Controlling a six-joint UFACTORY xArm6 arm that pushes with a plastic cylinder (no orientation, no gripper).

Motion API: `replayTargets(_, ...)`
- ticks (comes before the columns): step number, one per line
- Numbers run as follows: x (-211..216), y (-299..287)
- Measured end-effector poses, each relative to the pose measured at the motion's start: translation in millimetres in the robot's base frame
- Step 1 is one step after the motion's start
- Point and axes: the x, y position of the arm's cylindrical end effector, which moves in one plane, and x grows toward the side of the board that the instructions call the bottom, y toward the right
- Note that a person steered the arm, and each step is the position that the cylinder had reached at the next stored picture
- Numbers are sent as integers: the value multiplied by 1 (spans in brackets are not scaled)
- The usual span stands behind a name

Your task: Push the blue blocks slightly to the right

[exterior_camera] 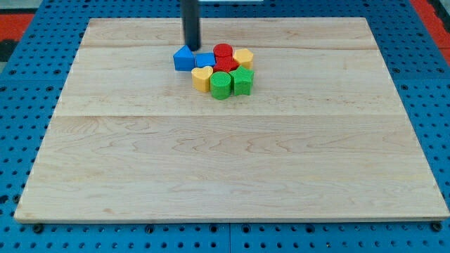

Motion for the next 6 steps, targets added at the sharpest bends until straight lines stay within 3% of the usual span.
replayTargets(1, -3, -37)
replayTargets(4, 68, -39)
replayTargets(6, 55, -14)
